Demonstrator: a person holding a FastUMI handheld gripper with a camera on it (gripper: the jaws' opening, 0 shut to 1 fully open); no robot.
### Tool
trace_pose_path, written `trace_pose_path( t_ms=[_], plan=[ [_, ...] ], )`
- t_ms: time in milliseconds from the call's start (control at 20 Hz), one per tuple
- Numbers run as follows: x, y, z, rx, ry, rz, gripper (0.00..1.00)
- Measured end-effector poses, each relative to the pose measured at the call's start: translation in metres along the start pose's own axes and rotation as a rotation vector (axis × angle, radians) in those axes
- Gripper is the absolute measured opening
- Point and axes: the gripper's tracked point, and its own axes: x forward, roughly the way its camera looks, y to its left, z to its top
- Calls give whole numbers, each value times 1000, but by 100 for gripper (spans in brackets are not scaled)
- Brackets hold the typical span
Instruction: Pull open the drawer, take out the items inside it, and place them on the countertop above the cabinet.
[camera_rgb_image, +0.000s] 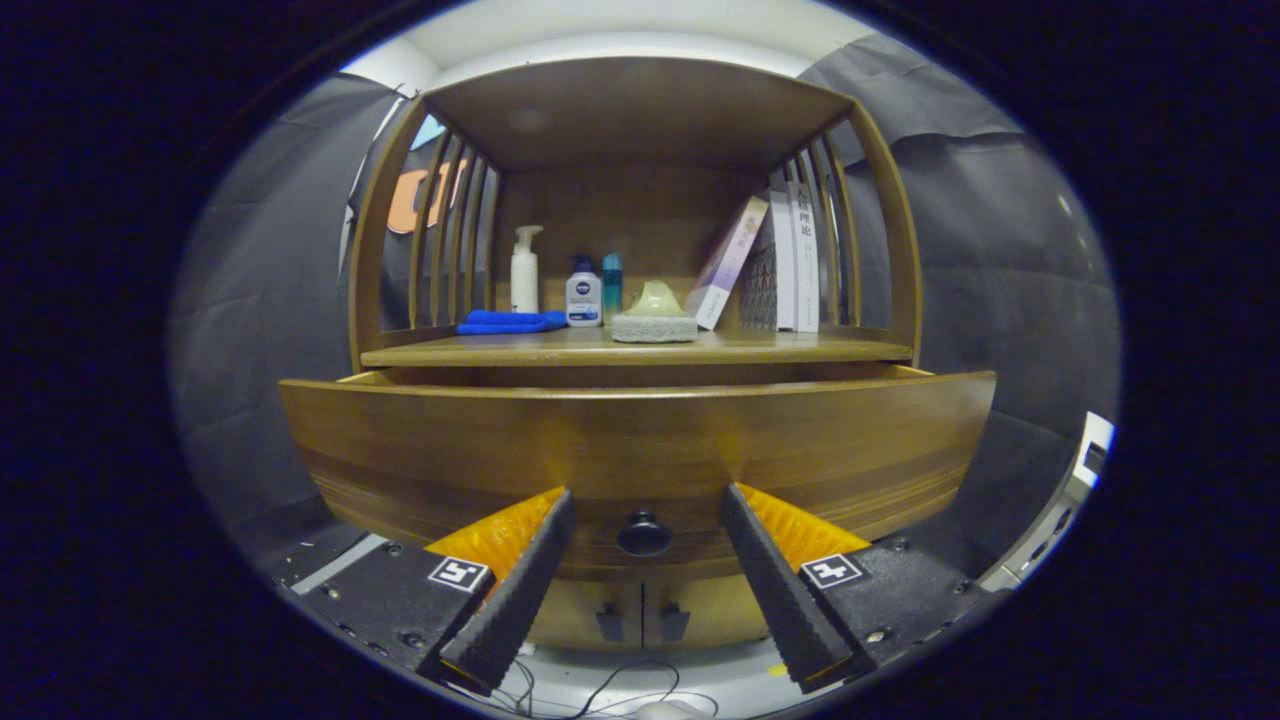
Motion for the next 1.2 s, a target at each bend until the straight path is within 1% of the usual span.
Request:
trace_pose_path(
  t_ms=[150,950,1100,1200],
  plan=[
    [3,2,1,9,10,1,99],
    [4,-1,0,-47,0,-3,99],
    [3,-4,-7,-19,56,-17,100],
    [0,-4,-2,18,51,-31,100]
  ],
)
